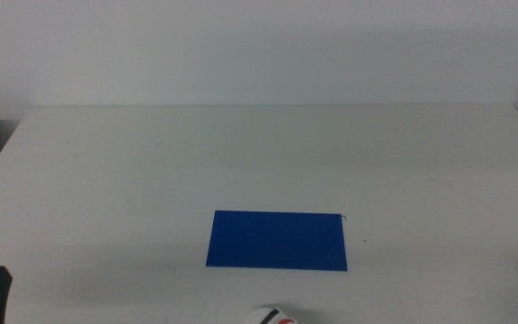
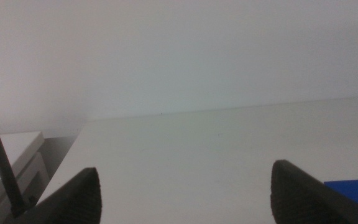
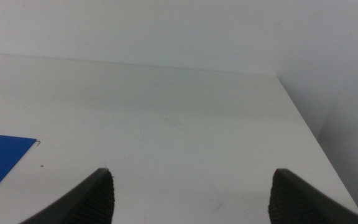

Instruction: Use one arm to grab the shoe from the table and place it on the mat.

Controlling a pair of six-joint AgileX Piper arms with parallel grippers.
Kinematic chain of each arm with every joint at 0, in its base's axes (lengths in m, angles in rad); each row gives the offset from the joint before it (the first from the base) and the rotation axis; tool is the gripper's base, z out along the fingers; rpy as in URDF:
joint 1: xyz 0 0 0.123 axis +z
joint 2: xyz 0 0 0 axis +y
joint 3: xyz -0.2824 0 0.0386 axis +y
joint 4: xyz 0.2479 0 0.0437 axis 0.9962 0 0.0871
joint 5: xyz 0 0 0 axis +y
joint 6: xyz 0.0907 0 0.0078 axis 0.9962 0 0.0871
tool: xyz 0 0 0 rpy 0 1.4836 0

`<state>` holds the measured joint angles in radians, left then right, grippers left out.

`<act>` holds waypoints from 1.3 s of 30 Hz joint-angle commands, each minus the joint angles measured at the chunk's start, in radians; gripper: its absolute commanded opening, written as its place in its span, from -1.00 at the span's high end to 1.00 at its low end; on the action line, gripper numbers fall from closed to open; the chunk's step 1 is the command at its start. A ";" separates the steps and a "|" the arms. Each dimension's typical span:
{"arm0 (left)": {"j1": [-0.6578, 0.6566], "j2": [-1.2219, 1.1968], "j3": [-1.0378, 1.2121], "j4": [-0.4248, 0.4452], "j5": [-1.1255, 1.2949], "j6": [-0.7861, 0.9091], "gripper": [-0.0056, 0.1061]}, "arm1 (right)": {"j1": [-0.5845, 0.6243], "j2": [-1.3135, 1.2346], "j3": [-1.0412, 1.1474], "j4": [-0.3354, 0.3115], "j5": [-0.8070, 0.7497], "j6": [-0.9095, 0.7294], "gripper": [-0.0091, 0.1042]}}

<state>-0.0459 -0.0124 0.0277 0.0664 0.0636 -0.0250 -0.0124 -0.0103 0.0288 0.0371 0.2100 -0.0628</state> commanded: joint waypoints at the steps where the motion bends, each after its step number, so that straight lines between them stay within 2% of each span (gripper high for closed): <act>1: -0.007 0.037 -0.051 -0.011 -0.075 -0.001 -0.78 | -0.001 -0.026 0.005 -0.009 -0.076 -0.008 -0.30; 6: -0.091 0.154 -0.172 0.000 -0.016 -0.001 -0.78 | -0.001 -0.026 0.005 -0.009 -0.076 -0.008 -0.30; 11: -0.211 0.289 -0.338 0.000 0.164 0.011 -0.78 | -0.001 -0.026 0.005 -0.009 -0.076 -0.008 -0.30; 21: -0.414 0.578 -0.703 -0.004 0.511 0.182 -0.78 | -0.001 -0.026 0.005 -0.009 -0.076 -0.008 -0.30; 32: -0.630 1.034 -1.149 -0.003 0.925 0.297 -0.78 | -0.001 -0.026 0.005 -0.009 -0.076 -0.008 -0.30; 39: -0.726 1.269 -1.305 -0.007 1.024 0.330 -0.78 | -0.001 -0.026 0.005 -0.009 -0.076 -0.008 -0.30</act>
<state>-0.7523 1.2390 -1.2267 0.0664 1.1038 0.3036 -0.0124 -0.0103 0.0288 0.0371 0.2100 -0.0628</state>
